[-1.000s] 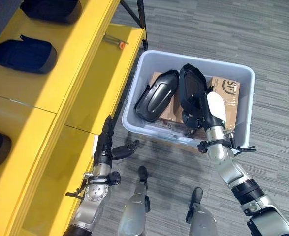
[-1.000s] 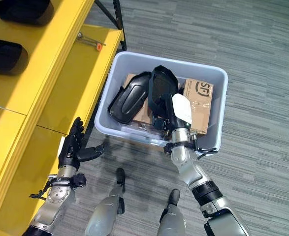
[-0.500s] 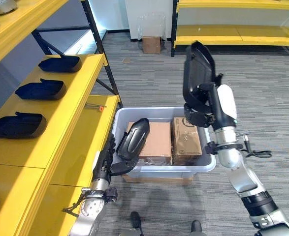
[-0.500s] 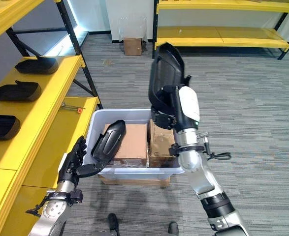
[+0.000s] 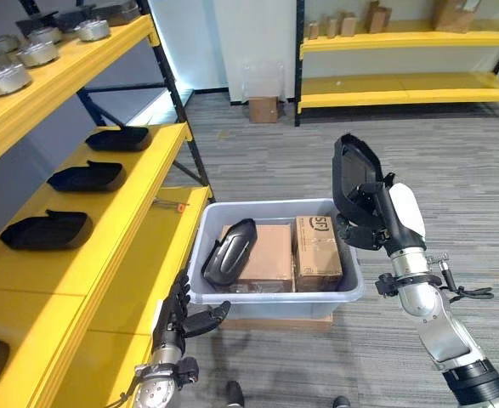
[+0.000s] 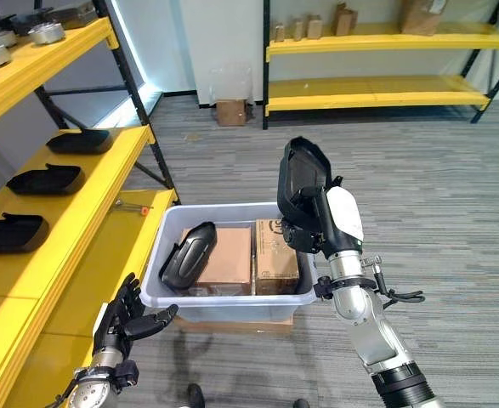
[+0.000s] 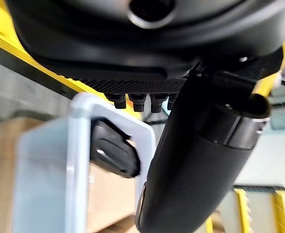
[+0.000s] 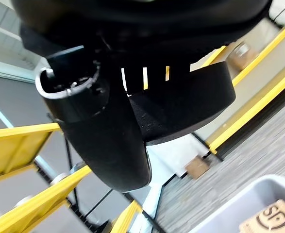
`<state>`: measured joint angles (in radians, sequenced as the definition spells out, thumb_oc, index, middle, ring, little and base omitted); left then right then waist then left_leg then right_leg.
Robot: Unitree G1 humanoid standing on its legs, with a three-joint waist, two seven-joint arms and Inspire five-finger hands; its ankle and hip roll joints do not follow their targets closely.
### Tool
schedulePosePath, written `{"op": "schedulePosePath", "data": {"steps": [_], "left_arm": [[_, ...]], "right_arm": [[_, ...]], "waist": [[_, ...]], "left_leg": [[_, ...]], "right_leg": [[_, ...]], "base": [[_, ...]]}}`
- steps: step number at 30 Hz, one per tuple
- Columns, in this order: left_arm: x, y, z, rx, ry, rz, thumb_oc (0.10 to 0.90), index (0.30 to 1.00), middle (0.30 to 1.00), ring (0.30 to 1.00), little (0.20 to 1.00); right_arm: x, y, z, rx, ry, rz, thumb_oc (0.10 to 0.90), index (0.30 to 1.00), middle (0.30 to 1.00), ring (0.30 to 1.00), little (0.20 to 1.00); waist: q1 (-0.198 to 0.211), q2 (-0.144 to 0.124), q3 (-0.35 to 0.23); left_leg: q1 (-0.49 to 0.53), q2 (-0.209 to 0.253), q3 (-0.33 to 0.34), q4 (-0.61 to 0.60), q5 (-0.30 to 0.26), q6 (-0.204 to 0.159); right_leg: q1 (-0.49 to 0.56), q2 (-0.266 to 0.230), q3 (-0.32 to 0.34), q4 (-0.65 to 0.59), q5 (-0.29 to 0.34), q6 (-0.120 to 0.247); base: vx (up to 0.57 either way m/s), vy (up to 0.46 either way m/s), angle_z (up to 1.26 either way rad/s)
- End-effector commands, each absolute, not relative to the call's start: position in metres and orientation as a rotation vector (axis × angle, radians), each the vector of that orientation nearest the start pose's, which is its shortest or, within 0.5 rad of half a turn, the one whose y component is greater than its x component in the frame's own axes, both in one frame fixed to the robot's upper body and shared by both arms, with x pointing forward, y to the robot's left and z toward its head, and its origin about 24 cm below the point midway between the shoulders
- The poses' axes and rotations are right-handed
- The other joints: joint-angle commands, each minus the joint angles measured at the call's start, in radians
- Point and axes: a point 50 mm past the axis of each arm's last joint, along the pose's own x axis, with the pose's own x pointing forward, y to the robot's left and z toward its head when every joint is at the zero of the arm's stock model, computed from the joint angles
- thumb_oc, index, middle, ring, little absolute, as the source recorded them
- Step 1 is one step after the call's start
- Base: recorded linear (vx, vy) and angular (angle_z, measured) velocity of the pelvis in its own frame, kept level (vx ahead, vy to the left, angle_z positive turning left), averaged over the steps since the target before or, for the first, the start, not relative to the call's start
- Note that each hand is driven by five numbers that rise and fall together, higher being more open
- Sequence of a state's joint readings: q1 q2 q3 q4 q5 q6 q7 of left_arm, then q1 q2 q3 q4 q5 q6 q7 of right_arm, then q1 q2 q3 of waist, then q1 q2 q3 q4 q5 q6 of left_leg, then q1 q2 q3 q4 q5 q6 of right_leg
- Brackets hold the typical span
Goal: Move parts from the plastic box to the shelf.
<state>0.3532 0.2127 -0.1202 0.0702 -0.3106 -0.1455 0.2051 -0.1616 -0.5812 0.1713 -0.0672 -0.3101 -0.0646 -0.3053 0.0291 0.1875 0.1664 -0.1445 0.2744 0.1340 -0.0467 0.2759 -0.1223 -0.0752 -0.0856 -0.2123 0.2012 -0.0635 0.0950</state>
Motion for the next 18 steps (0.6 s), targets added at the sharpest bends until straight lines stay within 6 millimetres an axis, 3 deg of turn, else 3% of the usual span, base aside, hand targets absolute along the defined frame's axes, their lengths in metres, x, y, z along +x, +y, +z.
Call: {"op": "schedulePosePath", "data": {"steps": [1,2,3,4,5,6,8,9,10,11,12,13,14,15,16,18], "left_arm": [[0.2,0.218,0.017,-0.023,0.032,0.224,0.9,1.0,1.0,1.0,1.0],[0.2,0.218,0.018,-0.023,0.031,0.224,0.9,1.0,1.0,1.0,1.0],[0.205,0.219,0.021,-0.028,0.013,0.222,0.9,1.0,1.0,1.0,1.0],[0.206,0.22,0.023,-0.029,0.003,0.221,0.9,1.0,1.0,1.0,1.0],[0.206,0.22,0.023,-0.028,0.003,0.221,0.9,1.0,1.0,1.0,1.0],[0.209,0.218,0.027,-0.031,-0.017,0.215,0.9,1.0,1.0,1.0,1.0],[0.211,0.216,0.029,-0.035,-0.024,0.206,0.9,1.0,1.0,1.0,1.0],[0.215,0.212,0.031,-0.031,-0.033,0.181,0.9,1.0,1.0,1.0,1.0],[0.216,0.21,0.032,-0.03,-0.035,0.167,0.9,1.0,1.0,1.0,1.0],[0.216,0.21,0.032,-0.03,-0.034,0.166,0.9,1.0,1.0,1.0,1.0],[0.219,0.205,0.036,-0.005,-0.05,0.135,0.9,1.0,1.0,1.0,1.0],[0.221,0.203,0.036,0.002,-0.053,0.117,0.9,1.0,1.0,1.0,1.0],[0.22,0.203,0.035,0.002,-0.048,0.116,0.9,1.0,1.0,1.0,1.0],[0.22,0.203,0.035,0.002,-0.047,0.114,0.9,1.0,1.0,1.0,1.0],[0.218,0.202,0.033,-0.005,-0.038,0.117,0.9,1.0,1.0,1.0,1.0],[0.214,0.208,0.034,0.015,-0.048,0.135,0.9,1.0,1.0,1.0,1.0]], "right_arm": [[0.275,-0.182,0.212,-0.73,-0.87,-0.18,0.4,0.3,0.3,0.3,0.3],[0.275,-0.182,0.212,-0.731,-0.872,-0.181,0.4,0.3,0.3,0.3,0.3],[0.274,-0.184,0.215,-0.751,-0.888,-0.204,0.4,0.3,0.3,0.3,0.3],[0.273,-0.184,0.215,-0.75,-0.892,-0.207,0.4,0.3,0.3,0.3,0.3],[0.273,-0.184,0.215,-0.75,-0.892,-0.207,0.4,0.3,0.3,0.3,0.3],[0.271,-0.186,0.212,-0.746,-0.889,-0.218,0.4,0.3,0.3,0.3,0.3],[0.27,-0.189,0.21,-0.746,-0.883,-0.233,0.4,0.3,0.3,0.3,0.3],[0.267,-0.195,0.207,-0.745,-0.865,-0.258,0.4,0.3,0.3,0.3,0.3],[0.265,-0.198,0.204,-0.746,-0.855,-0.269,0.4,0.3,0.3,0.3,0.3],[0.265,-0.198,0.204,-0.747,-0.853,-0.269,0.4,0.3,0.3,0.3,0.3],[0.261,-0.205,0.2,-0.75,-0.831,-0.297,0.4,0.3,0.3,0.3,0.3],[0.259,-0.21,0.201,-0.755,-0.832,-0.322,0.4,0.3,0.3,0.3,0.3],[0.257,-0.213,0.198,-0.768,-0.818,-0.337,0.4,0.3,0.3,0.3,0.3],[0.256,-0.214,0.198,-0.769,-0.816,-0.338,0.4,0.3,0.3,0.3,0.3],[0.256,-0.215,0.194,-0.777,-0.796,-0.342,0.4,0.3,0.3,0.3,0.3],[0.253,-0.22,0.189,-0.785,-0.765,-0.354,0.4,0.3,0.3,0.3,0.3]], "waist": [[0.022,-0.095,0.042],[0.021,-0.094,0.042],[0.011,-0.117,0.047],[0.004,-0.126,0.043],[0.003,-0.125,0.043],[-0.011,-0.138,0.039],[-0.024,-0.139,0.034],[-0.059,-0.135,0.02],[-0.072,-0.129,0.015],[-0.071,-0.128,0.016],[-0.097,-0.113,0.003],[-0.121,-0.109,-0.005],[-0.124,-0.105,-0.011],[-0.122,-0.105,-0.013],[-0.113,-0.101,-0.017],[-0.096,-0.116,-0.02]], "left_leg": [[-0.01,0.013,0.032,-0.032,0.087,-0.054],[-0.015,0.014,0.03,-0.033,0.09,-0.052],[0.008,0.001,0.069,0.079,0.004,-0.022],[0.021,0.005,0.07,0.131,-0.037,-0.016],[0.015,0.006,0.066,0.142,-0.044,-0.016],[0.055,0.042,0.055,0.257,-0.082,-0.017],[0.094,0.067,0.059,0.286,-0.109,-0.03],[0.188,0.113,0.128,0.287,-0.126,-0.04],[0.229,0.118,0.151,0.273,-0.14,-0.042],[0.233,0.117,0.153,0.27,-0.141,-0.042],[0.274,0.092,0.195,0.202,-0.21,-0.037],[0.279,0.102,0.273,0.155,-0.247,-0.038],[0.29,0.094,0.292,0.12,-0.267,-0.04],[0.293,0.091,0.295,0.115,-0.267,-0.038],[0.297,0.06,0.272,0.1,-0.309,-0.021],[0.282,0.006,0.254,0.088,-0.339,0.007]], "right_leg": [[0.024,-0.016,-0.062,-0.086,-0.055,-0.035],[0.022,-0.015,-0.064,-0.088,-0.05,-0.036],[-0.007,-0.04,-0.106,-0.09,-0.035,-0.045],[-0.017,-0.049,-0.116,-0.093,-0.027,-0.049],[-0.017,-0.049,-0.118,-0.092,-0.028,-0.048],[-0.026,-0.069,-0.154,-0.099,-0.012,-0.056],[-0.021,-0.078,-0.165,-0.086,-0.031,-0.045],[-0.04,-0.097,-0.217,-0.054,-0.024,-0.039],[-0.054,-0.108,-0.234,-0.033,-0.02,-0.034],[-0.054,-0.11,-0.234,-0.027,-0.023,-0.032],[-0.085,-0.151,-0.266,0.014,0.003,-0.003],[-0.087,-0.181,-0.292,0.024,0.019,0.009],[-0.094,-0.195,-0.294,0.033,0.031,0.019],[-0.095,-0.197,-0.293,0.034,0.032,0.021],[-0.096,-0.211,-0.288,0.033,0.044,0.035],[-0.091,-0.264,-0.292,0.041,0.101,0.068]], "base": [[-0.29,-0.126,1.18],[-0.38,-0.235,1.46],[-0.27,-0.199,1.49],[-0.26,-0.2,1.09],[-0.16,-0.073,0.76],[-0.08,-0.027,0.81],[-0.07,0.009,1.28],[-0.12,0.087,1.34],[-0.12,0.092,1.18],[-0.13,0.217,0.94],[-0.13,0.259,0.88],[-0.15,0.348,0.84],[-0.06,0.186,0.95],[-0.01,0.216,1.11],[-0.01,0.3,0.7],[-0.03,0.34,-0.03]]}}
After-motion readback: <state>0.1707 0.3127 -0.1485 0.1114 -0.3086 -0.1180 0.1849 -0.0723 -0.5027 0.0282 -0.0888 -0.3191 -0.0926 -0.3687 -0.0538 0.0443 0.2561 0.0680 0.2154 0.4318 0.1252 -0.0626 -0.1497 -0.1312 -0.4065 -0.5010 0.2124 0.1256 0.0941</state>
